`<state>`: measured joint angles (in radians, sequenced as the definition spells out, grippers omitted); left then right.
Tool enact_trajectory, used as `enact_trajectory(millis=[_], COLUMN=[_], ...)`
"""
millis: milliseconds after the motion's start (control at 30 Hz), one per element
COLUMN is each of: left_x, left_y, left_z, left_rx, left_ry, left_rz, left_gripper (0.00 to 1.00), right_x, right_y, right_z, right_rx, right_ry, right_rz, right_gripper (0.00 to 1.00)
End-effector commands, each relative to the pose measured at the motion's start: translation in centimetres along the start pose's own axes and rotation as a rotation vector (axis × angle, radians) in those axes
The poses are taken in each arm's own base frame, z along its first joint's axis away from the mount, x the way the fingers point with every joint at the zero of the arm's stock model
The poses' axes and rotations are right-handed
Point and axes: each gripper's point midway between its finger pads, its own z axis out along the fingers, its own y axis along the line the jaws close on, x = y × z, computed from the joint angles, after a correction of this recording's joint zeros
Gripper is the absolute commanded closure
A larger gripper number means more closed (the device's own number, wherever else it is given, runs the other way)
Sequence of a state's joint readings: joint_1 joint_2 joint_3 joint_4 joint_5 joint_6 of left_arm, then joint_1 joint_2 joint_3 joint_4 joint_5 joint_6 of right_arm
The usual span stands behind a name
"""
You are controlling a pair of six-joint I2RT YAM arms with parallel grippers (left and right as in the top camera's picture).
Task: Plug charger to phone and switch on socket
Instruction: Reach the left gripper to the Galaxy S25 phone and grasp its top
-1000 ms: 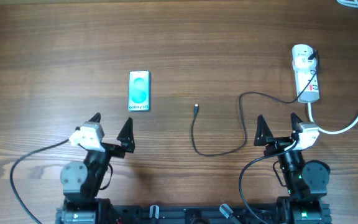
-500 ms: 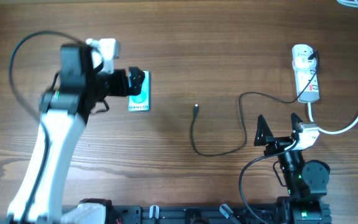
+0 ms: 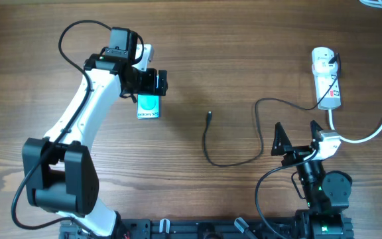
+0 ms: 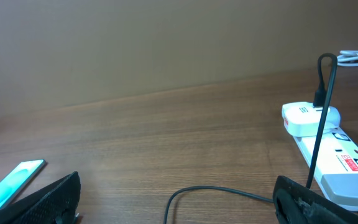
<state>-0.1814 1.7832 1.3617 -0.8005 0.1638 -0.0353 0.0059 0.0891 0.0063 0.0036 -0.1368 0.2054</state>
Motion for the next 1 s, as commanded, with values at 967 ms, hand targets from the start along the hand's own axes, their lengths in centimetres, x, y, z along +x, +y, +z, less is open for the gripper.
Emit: enact_trajectory(millis=[967], left_x=[2.2], left_y=[3.8], left_z=[9.6], left_rx=[-0.229], left_ry=[0.104], left_rz=[-0.095], left_gripper=[0.06], right_x=[-0.1], right_y=[-0.1], right_z=[0.0], right_rx=[0.005], right_ry=[-0.006], right_rz=[0.005], right_gripper=[0.0])
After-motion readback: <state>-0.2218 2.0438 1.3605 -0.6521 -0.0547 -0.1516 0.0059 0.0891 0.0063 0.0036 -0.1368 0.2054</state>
